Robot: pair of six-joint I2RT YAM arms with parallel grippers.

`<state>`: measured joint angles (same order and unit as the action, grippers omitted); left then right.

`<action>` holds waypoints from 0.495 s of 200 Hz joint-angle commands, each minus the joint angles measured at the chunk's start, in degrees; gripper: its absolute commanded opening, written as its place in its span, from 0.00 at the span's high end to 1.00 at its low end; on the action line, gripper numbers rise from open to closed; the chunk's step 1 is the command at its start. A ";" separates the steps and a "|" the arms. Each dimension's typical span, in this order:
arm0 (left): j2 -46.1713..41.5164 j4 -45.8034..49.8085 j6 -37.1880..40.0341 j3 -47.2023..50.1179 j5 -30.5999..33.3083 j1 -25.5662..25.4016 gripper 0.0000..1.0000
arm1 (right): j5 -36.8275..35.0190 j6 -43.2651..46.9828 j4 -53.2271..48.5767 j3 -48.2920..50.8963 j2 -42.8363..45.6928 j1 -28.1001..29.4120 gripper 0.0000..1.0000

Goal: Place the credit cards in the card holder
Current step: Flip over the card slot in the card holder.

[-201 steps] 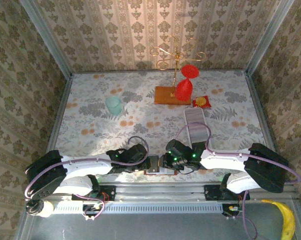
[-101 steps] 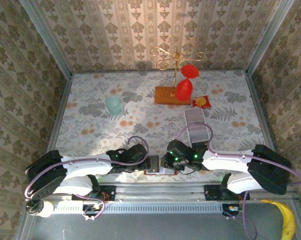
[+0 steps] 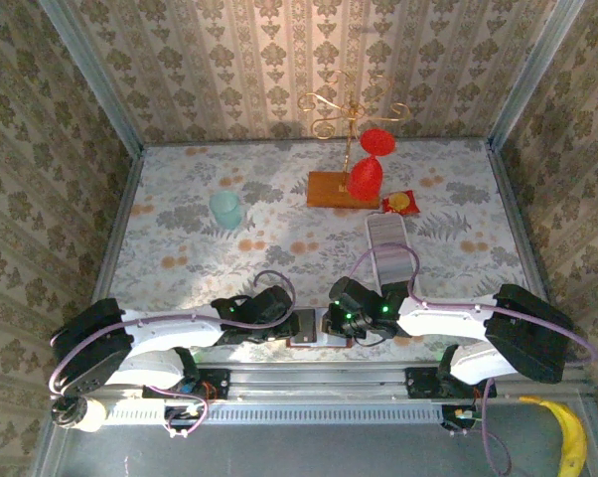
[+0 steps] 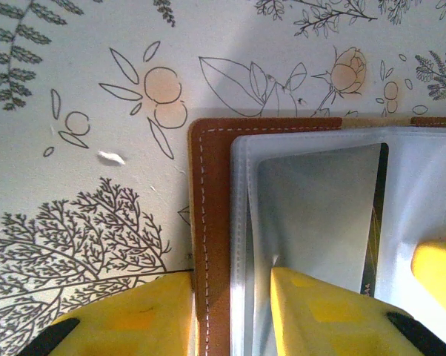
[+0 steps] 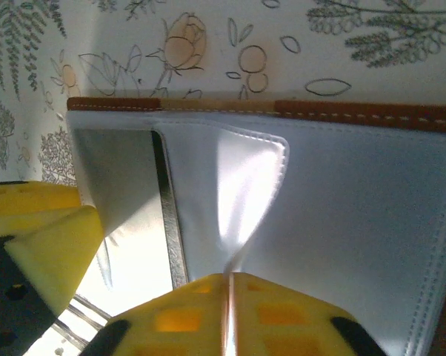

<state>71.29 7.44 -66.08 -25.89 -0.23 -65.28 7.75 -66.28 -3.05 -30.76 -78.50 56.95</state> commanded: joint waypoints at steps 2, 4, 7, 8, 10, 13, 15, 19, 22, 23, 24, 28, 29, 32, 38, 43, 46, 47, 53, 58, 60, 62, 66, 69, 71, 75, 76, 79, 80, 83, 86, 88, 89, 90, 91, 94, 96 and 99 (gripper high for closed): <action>-0.40 3.87 -1.24 0.82 0.09 -0.72 0.67 | -0.94 0.45 -1.71 -0.62 0.98 0.44 0.99; -0.48 3.91 -1.24 0.84 0.13 -0.73 0.67 | -0.97 0.49 -2.05 -0.61 1.11 0.44 1.00; -0.57 3.90 -1.24 0.84 0.21 -0.73 0.67 | -1.17 0.58 -2.53 -0.66 1.48 0.44 1.00; -0.60 3.98 -1.24 0.84 0.22 -0.69 0.67 | -1.25 0.60 -2.73 -0.64 1.58 0.44 1.00; -0.68 4.05 -1.24 0.88 0.23 -0.65 0.67 | -1.36 0.62 -3.01 -0.62 1.79 0.44 1.00; -0.84 4.13 -1.24 0.92 0.30 -0.65 0.67 | -1.60 0.66 -3.47 -0.64 2.14 0.44 1.00; -1.01 4.15 -1.24 0.97 0.38 -0.71 0.67 | -1.75 0.70 -3.74 -0.62 2.41 0.44 1.00; -1.17 4.16 -1.37 1.08 0.47 -0.67 0.67 | -2.11 0.71 -4.36 -0.53 2.96 0.45 1.00; -1.34 4.18 -1.46 1.17 0.49 -0.66 0.67 | -2.36 0.71 -4.77 -0.45 3.36 0.45 1.00; -1.38 4.17 -1.44 1.18 0.54 -0.65 0.67 | -2.46 0.71 -4.86 -0.40 3.53 0.44 1.00; -1.44 4.12 -1.43 1.23 0.56 -0.65 0.67 | -2.56 0.71 -4.95 -0.37 3.62 0.44 1.00; -1.69 4.00 -1.54 1.35 0.58 -0.65 0.67 | -2.91 0.65 -5.34 -0.29 4.25 0.44 1.00; -1.73 3.99 -1.52 1.40 0.58 -0.69 0.67 | -3.00 0.64 -5.41 -0.23 4.42 0.44 1.00; -1.87 3.96 -1.51 1.52 0.65 -0.68 0.67 | -3.20 0.57 -5.59 -0.14 4.78 0.44 1.00; -2.19 3.90 -1.66 1.73 0.73 -0.71 0.67 | -3.58 0.41 -5.79 0.15 5.69 0.44 1.00; -2.35 3.89 -1.68 1.87 0.75 -0.65 0.67 | -3.83 0.24 -5.87 0.29 6.27 0.44 1.00; -2.44 3.89 -1.68 1.89 0.82 -0.65 0.67 | -3.98 0.23 -5.94 0.39 6.71 0.44 1.00; -2.46 3.85 -1.68 1.94 0.83 -0.65 0.67 | -3.98 0.16 -6.02 0.42 6.83 0.44 1.00; -2.60 3.87 -1.76 2.06 0.84 -0.73 0.67 | -4.42 0.10 -6.32 0.48 7.64 0.44 1.00; -2.64 3.86 -1.77 2.14 0.82 -0.69 0.67 | -4.71 0.14 -6.42 0.42 8.18 0.44 1.00; -2.69 3.89 -1.83 2.15 0.84 -0.70 0.67 | -4.81 0.18 -6.44 0.44 8.45 0.44 1.00; -2.72 3.81 -1.89 2.16 0.84 -0.66 0.67 | -4.91 0.18 -6.35 0.44 8.63 0.44 1.00; -2.73 3.76 -1.86 2.22 0.76 -0.67 0.67 | -4.97 0.19 -6.28 0.46 8.99 0.47 1.00; -2.71 3.71 -1.86 2.24 0.76 -0.70 0.67 | -5.04 0.19 -6.10 0.47 9.18 0.45 1.00; -2.70 3.65 -1.88 2.25 0.76 -0.70 0.67 | -5.05 0.12 -5.94 0.49 9.27 0.45 1.00; -2.61 3.59 -1.86 2.25 0.71 -0.70 0.67 | -5.03 0.16 -5.64 0.44 9.50 0.44 1.00; -2.63 3.57 -1.86 2.25 0.73 -0.67 0.67 | -4.94 0.17 -5.51 0.44 9.50 0.44 1.00; -2.60 3.52 -1.86 2.25 0.73 -0.65 0.67 | -4.87 0.23 -5.21 0.40 9.59 0.44 1.00; -2.58 3.49 -1.90 2.25 0.74 -0.69 0.67 | -4.82 0.25 -5.08 0.38 9.59 0.44 1.00; -2.56 3.46 -1.83 2.25 0.68 -0.70 0.67 | -4.58 0.39 -4.79 0.31 9.64 0.44 1.00; -2.49 3.37 -1.77 2.25 0.65 -0.73 0.67 | -4.36 0.49 -4.70 0.19 9.60 0.44 1.00; -2.47 3.35 -1.77 2.20 0.66 -0.66 0.67 | -4.27 0.59 -4.75 0.05 9.62 0.44 1.00; -2.47 3.36 -1.77 2.18 0.67 -0.65 0.67 | -4.21 0.61 -4.81 -0.06 9.56 0.44 1.00; -2.43 3.41 -1.81 2.17 0.67 -0.69 0.67 | -4.17 0.66 -4.83 -0.16 9.53 0.44 1.00; -2.40 3.43 -1.79 2.16 0.67 -0.67 0.67 | -4.16 0.69 -4.89 -0.26 9.52 0.44 1.00; -2.38 3.44 -1.77 2.16 0.59 -0.70 0.67 | -4.03 0.78 -5.15 -0.46 9.51 0.44 1.00; -2.38 3.45 -1.79 2.16 0.65 -0.68 0.67 | -3.98 0.86 -5.26 -0.62 9.48 0.42 1.00; -2.38 3.41 -1.77 2.08 0.59 -0.65 0.67 | -3.90 1.01 -5.37 -0.80 9.43 0.44 1.00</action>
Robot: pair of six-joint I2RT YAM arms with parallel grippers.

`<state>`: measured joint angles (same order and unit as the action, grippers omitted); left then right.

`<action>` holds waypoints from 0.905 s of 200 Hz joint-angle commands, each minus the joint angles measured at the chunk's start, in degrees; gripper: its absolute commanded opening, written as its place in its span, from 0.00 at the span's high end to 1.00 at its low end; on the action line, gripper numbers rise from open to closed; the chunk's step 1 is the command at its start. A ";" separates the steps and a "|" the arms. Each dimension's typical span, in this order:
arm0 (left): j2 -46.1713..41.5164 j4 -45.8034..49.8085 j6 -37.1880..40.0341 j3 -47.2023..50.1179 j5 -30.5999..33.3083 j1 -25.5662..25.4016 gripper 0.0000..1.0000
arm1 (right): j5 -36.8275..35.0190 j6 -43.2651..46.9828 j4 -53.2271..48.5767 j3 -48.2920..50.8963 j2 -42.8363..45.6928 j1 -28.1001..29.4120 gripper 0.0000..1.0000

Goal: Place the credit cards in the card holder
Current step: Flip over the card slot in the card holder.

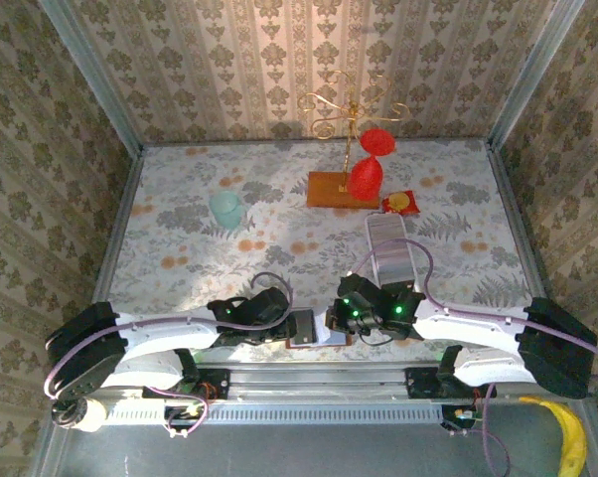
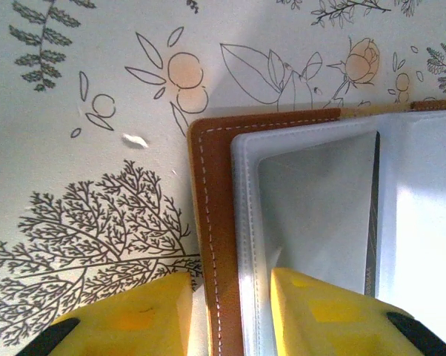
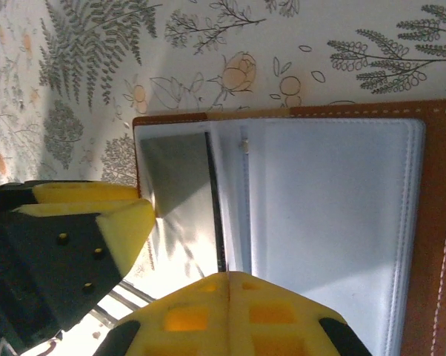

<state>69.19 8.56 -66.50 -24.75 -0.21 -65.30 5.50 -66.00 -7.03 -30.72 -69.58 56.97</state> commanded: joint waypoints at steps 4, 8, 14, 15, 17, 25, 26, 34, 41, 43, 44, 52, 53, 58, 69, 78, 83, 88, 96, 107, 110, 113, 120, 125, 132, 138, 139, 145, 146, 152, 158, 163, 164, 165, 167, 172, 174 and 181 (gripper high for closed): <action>-0.28 2.34 -1.35 0.93 0.56 -0.64 0.67 | -1.56 0.87 -1.32 -0.99 0.46 0.49 1.00; -0.36 2.34 -1.37 0.93 0.56 -0.73 0.67 | -1.33 1.14 -1.13 -1.13 0.41 0.49 1.00; -0.50 2.32 -1.40 0.93 0.56 -0.67 0.66 | -0.99 1.36 -0.67 -1.33 0.20 0.51 1.00; -0.52 2.33 -1.42 0.89 0.56 -0.65 0.66 | -0.87 1.38 -0.60 -1.35 0.17 0.51 1.00; -0.61 2.34 -1.37 0.86 0.56 -0.63 0.66 | -0.76 1.39 -0.44 -1.40 0.04 0.51 1.00; -0.99 2.38 -1.27 0.85 0.54 -0.71 0.65 | -0.12 1.63 0.22 -1.66 -0.51 0.51 1.00; -1.03 2.40 -1.27 0.85 0.55 -0.67 0.65 | 0.00 1.60 0.33 -1.69 -0.62 0.51 1.00; -1.59 2.48 -1.26 0.85 0.65 -0.65 0.63 | 0.80 1.91 1.02 -2.15 -1.52 0.51 1.00; -2.31 2.50 -1.34 0.98 0.73 -0.64 0.62 | 1.52 2.09 1.41 -2.68 -2.64 0.51 1.00; -2.44 2.47 -1.35 1.01 0.78 -0.65 0.62 | 1.75 2.08 1.62 -2.81 -2.95 0.55 1.00; -2.55 2.49 -1.35 1.06 0.80 -0.63 0.62 | 1.82 2.13 1.69 -2.88 -3.11 0.58 1.00; -3.48 2.47 -1.49 1.26 0.99 -0.62 0.61 | 2.59 2.23 2.59 -3.50 -4.43 0.75 1.00; -3.60 2.45 -1.51 1.32 1.04 -0.62 0.61 | 2.68 2.30 2.74 -3.57 -4.60 0.81 1.00; -4.21 2.49 -1.65 1.52 1.23 -0.62 0.60 | 2.99 2.36 3.36 -4.00 -5.54 0.98 1.00; -5.67 2.55 -2.04 2.28 1.56 -0.54 0.58 | 3.44 2.49 4.51 -5.11 -7.37 1.51 1.00; -6.99 3.01 -2.35 2.83 2.05 -0.45 0.56 | 3.80 2.61 5.24 -6.15 -8.82 1.89 0.98; -7.71 3.28 -2.53 3.24 2.26 -0.37 0.55 | 4.02 2.69 5.59 -6.69 -9.62 2.14 0.94; -8.46 3.55 -2.70 3.67 2.59 -0.36 0.54 | 4.20 2.71 6.06 -7.24 -9.78 2.33 0.91; -9.70 4.21 -3.02 4.23 2.98 -0.27 0.53 | 4.62 2.74 6.87 -8.01 -12.32 2.63 0.88; -11.23 5.15 -3.28 4.99 3.49 -0.03 0.51 | 5.29 2.56 8.03 -8.85 -13.93 3.01 0.85; -11.59 5.47 -3.33 5.12 3.58 0.04 0.51 | 5.51 2.48 8.46 -9.05 -14.41 3.10 0.84; -11.98 5.81 -3.36 5.29 3.75 0.08 0.51 | 5.68 2.39 8.84 -9.21 -14.84 3.21 0.83; -12.88 6.68 -3.48 5.62 3.97 0.30 0.50 | 6.04 1.98 9.83 -9.59 -15.82 3.43 0.78; -13.38 7.37 -3.54 5.76 4.12 0.41 0.50 | 6.17 1.59 10.44 -9.82 -16.56 3.62 0.74; -14.08 8.45 -3.62 5.85 4.40 0.67 0.49 | 6.19 0.87 11.57 -10.10 -17.55 3.93 0.73; -14.58 9.31 -3.68 5.92 4.51 0.93 0.48 | 6.47 0.09 13.00 -10.16 -18.42 4.25 0.72; -14.68 9.47 -3.75 5.93 4.56 0.94 0.48 | 6.55 -0.05 13.31 -10.15 -18.58 4.32 0.72; -15.23 10.17 -3.79 6.15 4.67 1.17 0.47 | 7.11 -0.86 14.86 -10.15 -19.67 4.53 0.71; -15.36 10.26 -3.80 6.22 4.68 1.16 0.47 | 7.18 -0.96 15.12 -10.19 -19.83 4.54 0.70; -16.01 10.64 -4.03 6.42 4.84 1.37 0.47 | 7.77 -1.66 16.62 -10.24 -20.80 4.64 0.68; -16.69 11.08 -4.35 6.70 5.15 1.48 0.47 | 8.39 -2.23 17.93 -10.24 -21.70 4.67 0.66; -17.30 11.62 -4.67 6.95 5.42 1.57 0.47 | 8.78 -2.50 18.64 -10.33 -22.26 4.68 0.64; -17.40 11.68 -4.68 7.02 5.49 1.57 0.47 | 8.85 -2.57 18.68 -10.33 -22.35 4.66 0.64; -17.54 11.76 -4.73 7.05 5.49 1.58 0.47 | 8.93 -2.56 18.74 -10.37 -22.39 4.65 0.64; -17.74 11.86 -4.77 7.14 5.55 1.64 0.47 | 8.99 -2.52 18.83 -10.45 -22.49 4.64 0.63; -18.31 12.24 -4.86 7.38 5.86 1.75 0.47 | 9.00 -2.28 18.63 -10.62 -22.53 4.64 0.62; -18.54 12.38 -4.89 7.42 5.88 1.82 0.47 | 8.89 -2.22 18.50 -10.66 -22.46 4.53 0.62; -19.25 13.00 -4.95 7.60 6.14 1.99 0.47 | 8.47 -1.52 17.69 -10.76 -21.74 4.42 0.61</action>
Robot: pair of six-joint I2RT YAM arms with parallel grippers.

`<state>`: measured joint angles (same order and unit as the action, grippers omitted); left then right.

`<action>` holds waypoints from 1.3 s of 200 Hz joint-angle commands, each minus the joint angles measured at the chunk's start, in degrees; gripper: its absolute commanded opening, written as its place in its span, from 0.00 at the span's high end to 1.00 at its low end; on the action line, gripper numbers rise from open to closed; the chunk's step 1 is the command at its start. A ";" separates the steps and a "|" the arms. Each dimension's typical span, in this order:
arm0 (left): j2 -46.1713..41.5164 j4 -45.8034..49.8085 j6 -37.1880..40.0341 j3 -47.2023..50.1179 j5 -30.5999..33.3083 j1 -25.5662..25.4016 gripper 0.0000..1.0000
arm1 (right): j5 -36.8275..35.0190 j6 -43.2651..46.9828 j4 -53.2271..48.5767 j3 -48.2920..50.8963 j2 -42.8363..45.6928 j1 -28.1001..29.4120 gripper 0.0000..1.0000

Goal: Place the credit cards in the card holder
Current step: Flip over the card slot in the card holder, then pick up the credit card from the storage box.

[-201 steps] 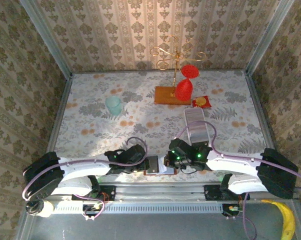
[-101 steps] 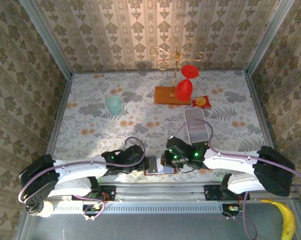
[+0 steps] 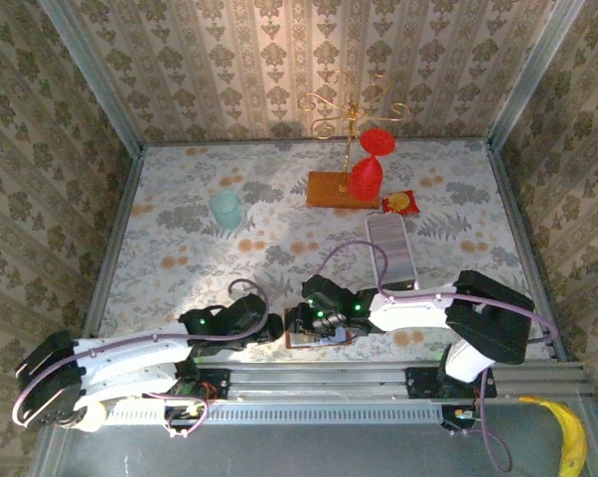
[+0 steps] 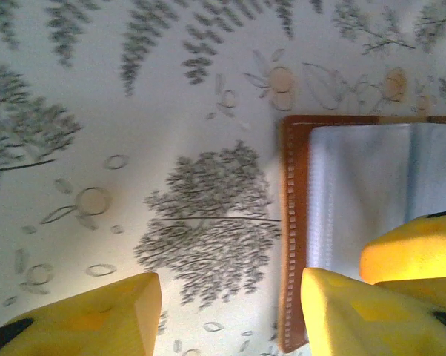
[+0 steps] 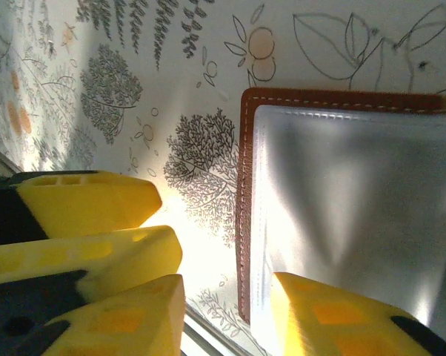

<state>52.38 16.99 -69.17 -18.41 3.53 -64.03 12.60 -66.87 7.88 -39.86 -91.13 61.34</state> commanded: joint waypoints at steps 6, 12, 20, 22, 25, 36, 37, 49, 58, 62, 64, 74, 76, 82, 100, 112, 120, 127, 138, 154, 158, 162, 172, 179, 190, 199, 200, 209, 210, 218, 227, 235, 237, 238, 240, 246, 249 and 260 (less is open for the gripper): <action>-3.06 5.02 -2.33 1.31 2.67 0.79 0.47 | 1.06 0.38 1.79 -1.74 1.00 -0.36 0.60; -3.64 5.23 -2.12 1.23 2.87 0.86 0.47 | 0.74 1.85 -0.03 -1.87 2.45 -0.91 0.60; -4.14 5.17 -1.48 1.12 2.85 0.92 0.46 | -0.01 4.73 -3.77 -2.49 5.00 -2.02 0.59; -4.26 5.09 -1.25 1.06 2.88 0.90 0.46 | -0.31 5.61 -5.05 -2.63 5.66 -2.30 0.59; -4.49 4.99 -0.99 0.96 2.89 0.88 0.46 | -0.83 7.06 -6.86 -3.01 6.87 -2.70 0.59; -4.58 4.65 0.14 0.22 2.85 0.91 0.45 | -3.17 12.84 -13.70 -4.17 10.91 -4.63 0.59; -4.62 4.64 0.24 0.13 2.83 0.87 0.45 | -3.40 13.36 -14.22 -4.26 12.00 -4.82 0.59; -4.32 5.04 1.40 -1.16 3.35 0.84 0.43 | -5.87 20.17 -19.08 -4.88 18.35 -7.30 0.62; -3.71 5.65 2.22 -2.30 3.91 0.83 0.39 | -7.06 26.10 -19.94 -4.42 23.31 -9.14 0.62; -3.39 5.64 2.78 -2.79 3.92 0.81 0.38 | -7.33 28.97 -20.13 -4.20 25.39 -10.09 0.61; -3.26 5.63 3.04 -3.01 3.98 0.83 0.38 | -7.57 30.26 -20.24 -4.07 26.64 -10.58 0.61; -2.50 5.54 4.13 -4.04 4.04 0.71 0.36 | -8.69 39.32 -20.07 -3.62 32.21 -12.32 0.60; -2.34 5.43 4.30 -4.21 4.05 0.74 0.36 | -8.83 41.57 -19.91 -3.47 33.36 -12.61 0.60; -1.87 4.86 4.89 -4.58 3.96 0.60 0.36 | -8.92 49.31 -19.73 -3.03 36.68 -13.02 0.59; -0.73 2.59 6.34 -5.29 3.93 0.16 0.35 | -9.34 72.42 -21.46 -1.58 45.10 -13.20 0.56; -0.13 1.25 7.25 -5.64 4.23 -0.21 0.34 | -9.30 85.42 -26.18 -2.16 48.84 -14.06 0.46; 0.08 0.51 7.68 -5.80 4.95 -0.43 0.34 | -7.93 93.62 -30.77 -2.86 50.36 -15.16 0.38; 0.26 -0.18 8.09 -5.84 5.50 -0.61 0.34 | -7.19 99.85 -35.42 -3.76 50.91 -16.38 0.34; 0.42 -0.81 8.57 -6.06 6.55 -0.61 0.34 | -7.33 106.77 -42.96 -5.67 50.28 -19.04 0.30; 0.44 -1.91 9.35 -6.20 7.57 -0.57 0.34 | -6.19 115.30 -52.54 -8.04 47.48 -24.16 0.30; 0.44 -2.18 9.40 -6.12 7.81 -0.58 0.34 | -6.10 117.97 -54.42 -8.27 46.52 -25.53 0.30; 0.44 -2.40 9.40 -6.11 7.97 -0.61 0.34 | -6.28 120.33 -56.07 -8.26 45.65 -26.70 0.30; 0.53 -2.82 9.61 -5.94 8.24 -0.57 0.34 | -7.91 125.98 -57.52 -7.27 43.89 -29.30 0.30; 0.54 -3.00 9.90 -5.93 8.00 -0.57 0.34 | -9.87 129.47 -56.93 -5.90 42.90 -30.88 0.28; 0.55 -2.93 10.25 -6.02 7.49 -0.58 0.34 | -12.32 135.01 -54.69 -3.21 41.95 -33.29 0.25; 0.53 -2.86 10.53 -5.89 6.95 -0.55 0.34 | -13.80 138.15 -50.97 -0.58 41.66 -34.97 0.23; 0.53 -2.85 10.58 -5.87 6.85 -0.56 0.34 | -13.90 138.41 -50.47 -0.27 41.65 -35.15 0.22; 0.53 -2.46 10.59 -5.84 6.60 -0.57 0.34 | -14.44 140.16 -46.40 1.88 41.52 -36.37 0.22; 0.53 -2.48 10.57 -5.84 6.59 -0.57 0.34 | -14.35 140.30 -46.03 2.06 41.50 -36.46 0.22; 0.49 -2.11 10.76 -5.76 6.27 -0.56 0.34 | -14.20 141.13 -43.53 3.32 41.24 -37.26 0.21; 0.36 -1.82 10.72 -5.76 5.91 -0.57 0.34 | -14.18 141.30 -41.47 4.12 40.59 -37.76 0.18; 0.21 -1.59 10.67 -5.67 5.66 -0.59 0.34 | -14.48 141.25 -40.31 4.49 39.65 -38.05 0.16; 0.12 -1.54 10.64 -5.67 5.62 -0.58 0.34 | -14.59 141.23 -40.07 4.56 39.39 -38.09 0.16; 0.11 -1.49 10.64 -5.67 5.62 -0.57 0.34 | -14.65 141.23 -39.97 4.59 39.25 -38.12 0.16; 0.03 -1.45 10.63 -5.71 5.50 -0.57 0.34 | -14.80 141.29 -39.70 4.61 38.98 -38.13 0.16; -0.16 -1.45 10.53 -5.75 5.29 -0.57 0.34 | -15.19 141.32 -39.01 4.88 38.19 -38.14 0.16; -0.31 -1.44 10.48 -5.76 5.22 -0.57 0.34 | -15.42 141.34 -38.95 5.07 37.77 -38.14 0.16; -0.71 -1.79 10.49 -5.59 5.17 -0.57 0.34 | -15.93 141.21 -35.53 5.48 36.44 -38.14 0.16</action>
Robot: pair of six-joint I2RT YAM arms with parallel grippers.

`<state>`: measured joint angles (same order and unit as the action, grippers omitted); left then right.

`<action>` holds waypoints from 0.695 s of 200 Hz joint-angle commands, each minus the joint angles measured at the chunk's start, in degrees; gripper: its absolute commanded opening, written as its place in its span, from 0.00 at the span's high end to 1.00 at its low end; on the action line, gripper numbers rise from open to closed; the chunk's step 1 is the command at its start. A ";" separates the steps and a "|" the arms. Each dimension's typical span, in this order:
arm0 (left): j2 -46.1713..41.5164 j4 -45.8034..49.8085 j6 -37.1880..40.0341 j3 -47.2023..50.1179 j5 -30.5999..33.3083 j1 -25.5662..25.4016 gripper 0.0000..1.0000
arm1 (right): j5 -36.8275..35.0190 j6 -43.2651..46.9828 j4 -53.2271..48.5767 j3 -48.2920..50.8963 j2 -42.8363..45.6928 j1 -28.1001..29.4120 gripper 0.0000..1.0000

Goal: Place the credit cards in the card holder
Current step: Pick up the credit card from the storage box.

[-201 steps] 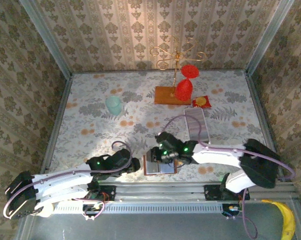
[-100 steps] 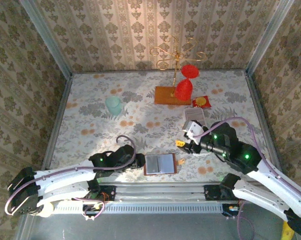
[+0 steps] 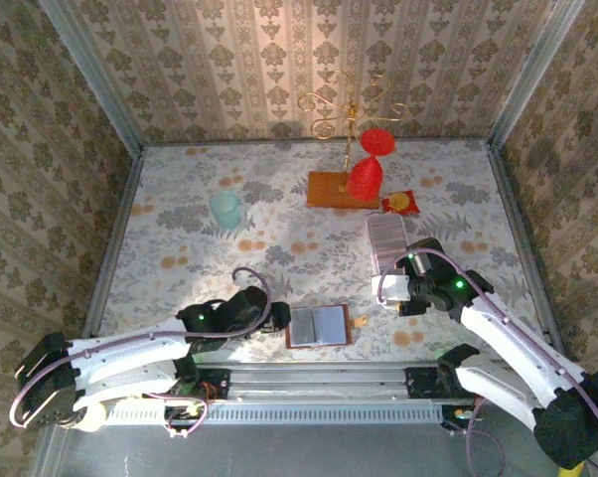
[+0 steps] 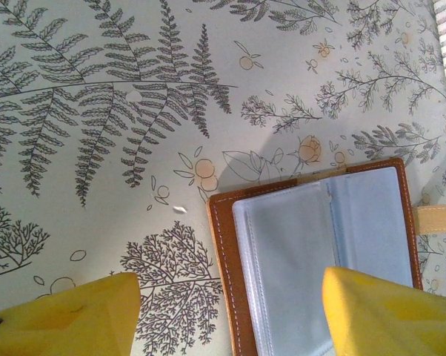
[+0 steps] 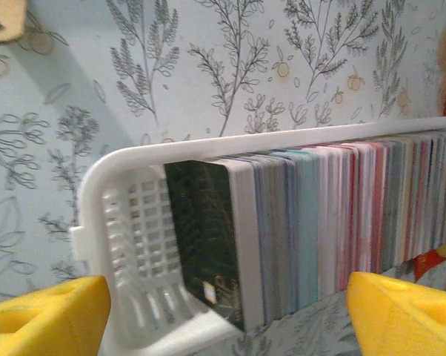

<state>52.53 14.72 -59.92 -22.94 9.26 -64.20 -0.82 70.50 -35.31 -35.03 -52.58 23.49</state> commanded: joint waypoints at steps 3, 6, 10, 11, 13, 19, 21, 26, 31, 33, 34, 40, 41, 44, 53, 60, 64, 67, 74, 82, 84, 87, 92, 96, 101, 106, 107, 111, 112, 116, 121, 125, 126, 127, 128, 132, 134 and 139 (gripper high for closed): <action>-1.00 0.48 1.29 -1.10 -0.58 -0.39 0.34 | -2.85 3.73 8.23 0.74 -2.51 -0.28 0.16; -1.10 0.48 1.44 -1.14 -0.56 -0.35 0.34 | -2.99 3.76 8.78 0.75 -2.93 -0.28 0.16; -1.32 0.48 1.63 -1.22 -0.56 -0.31 0.34 | -3.16 3.77 9.38 0.75 -3.51 -0.26 0.16; -1.39 0.48 1.73 -1.23 -0.56 -0.31 0.34 | -3.19 3.77 9.51 0.70 -3.64 -0.27 0.17; -1.49 0.46 1.80 -1.19 -0.51 -0.33 0.34 | -3.28 3.83 9.72 0.67 -3.91 -0.26 0.17; -1.65 0.48 2.06 -1.16 -0.39 -0.31 0.34 | -3.38 3.86 10.22 0.45 -4.78 -0.28 0.18; -1.76 0.40 2.13 -1.15 -0.32 -0.31 0.34 | -3.44 3.97 10.36 0.37 -5.09 -0.28 0.19; -1.88 0.44 2.33 -1.06 -0.18 -0.24 0.34 | -3.82 4.37 10.56 0.30 -5.79 -0.28 0.21; -1.90 0.48 2.47 -1.06 -0.04 -0.17 0.34 | -4.42 4.92 10.69 0.25 -6.54 -0.29 0.22; -1.93 0.55 2.51 -0.99 -0.03 -0.14 0.34 | -4.62 5.16 10.65 0.25 -6.81 -0.28 0.22; -1.92 0.56 2.57 -0.98 -0.03 -0.14 0.34 | -4.71 5.25 10.63 0.24 -6.95 -0.33 0.22; -1.92 0.66 2.66 -0.97 -0.08 0.03 0.34 | -5.09 5.92 10.41 0.22 -7.76 -0.44 0.22; -1.96 0.66 2.68 -0.97 -0.14 0.08 0.34 | -5.13 6.03 10.33 0.22 -7.91 -0.45 0.22; -1.95 0.70 2.70 -0.92 -0.12 0.13 0.34 | -5.13 6.31 10.16 0.22 -8.16 -0.51 0.22; -1.99 0.78 2.70 -0.81 -0.28 0.25 0.34 | -4.71 6.90 9.76 0.27 -8.71 -0.70 0.22; -1.95 0.72 2.62 -0.70 -0.29 0.31 0.34 | -4.11 7.03 9.90 0.37 -8.97 -0.80 0.22; -1.94 0.70 2.54 -0.64 -0.29 0.37 0.34 | -3.87 7.19 9.99 0.42 -9.15 -0.80 0.22; -1.96 0.59 2.53 -0.62 -0.29 0.39 0.34 | -3.73 7.32 10.05 0.45 -9.35 -0.81 0.22; -1.90 0.40 2.44 -0.45 -0.29 0.46 0.34 | -3.66 7.53 10.51 0.69 -9.81 -0.88 0.22; -1.82 0.38 2.35 -0.44 -0.45 0.45 0.34 | -3.68 7.61 11.42 0.99 -10.53 -0.93 0.22; -1.82 0.35 2.26 -0.44 -0.46 0.54 0.34 | -3.74 7.66 11.67 1.07 -10.84 -0.98 0.22; -1.74 0.31 2.31 -0.44 -0.54 0.57 0.34 | -3.75 7.75 11.80 1.16 -11.04 -0.94 0.23; -1.71 0.18 2.40 -0.51 -0.63 0.65 0.34 | -3.76 8.02 12.28 1.31 -11.47 -0.97 0.23; -1.73 0.03 2.48 -0.53 -0.74 0.66 0.34 | -3.67 8.02 12.70 1.40 -11.74 -0.94 0.24; -1.66 -0.02 2.53 -0.53 -0.86 0.79 0.34 | -3.66 8.05 13.05 1.41 -12.12 -0.98 0.26; -1.61 -0.04 2.48 -0.53 -1.05 0.83 0.34 | -3.45 7.86 12.89 1.29 -12.32 -0.99 0.29; -1.58 -0.04 2.51 -0.57 -1.11 0.83 0.34 | -3.38 7.84 12.80 1.24 -12.35 -0.99 0.29; -1.62 0.02 2.58 -0.61 -1.23 0.95 0.34 | -3.08 7.89 12.37 0.99 -12.52 -0.95 0.30; -1.59 0.03 2.60 -0.61 -1.29 0.94 0.34 | -3.07 7.94 12.28 0.96 -12.58 -0.97 0.30; -1.51 0.12 2.69 -0.69 -1.49 1.07 0.34 | -2.93 8.03 11.97 0.85 -12.67 -0.98 0.31; -1.54 0.20 2.79 -0.70 -1.64 1.10 0.34 | -3.00 8.08 11.89 0.83 -12.85 -0.94 0.31; -1.53 0.18 2.79 -0.70 -1.74 1.21 0.34 | -3.04 8.14 11.93 0.90 -12.90 -0.98 0.31; -1.50 0.20 2.84 -0.70 -1.76 1.29 0.34 | -3.00 8.15 11.97 0.91 -12.94 -0.98 0.31; -1.53 0.25 2.86 -0.70 -1.77 1.33 0.34 | -3.02 8.20 12.00 0.92 -12.97 -0.98 0.31; -1.50 0.24 2.87 -0.70 -1.78 1.34 0.34 | -2.99 8.23 12.01 0.97 -12.98 -0.98 0.30; -1.55 0.14 2.96 -0.70 -1.86 1.44 0.34 | -3.04 8.27 12.17 1.12 -12.99 -0.98 0.31; -1.56 0.20 3.01 -0.64 -1.87 1.51 0.34 | -3.05 8.32 12.25 1.17 -12.99 -0.98 0.30; -1.45 0.18 3.05 -0.62 -1.87 1.61 0.34 | -2.97 8.42 12.44 1.42 -12.99 -0.99 0.31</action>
<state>51.27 14.72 -58.61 -22.94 8.32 -63.29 -3.92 77.69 -23.73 -34.37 -65.19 22.76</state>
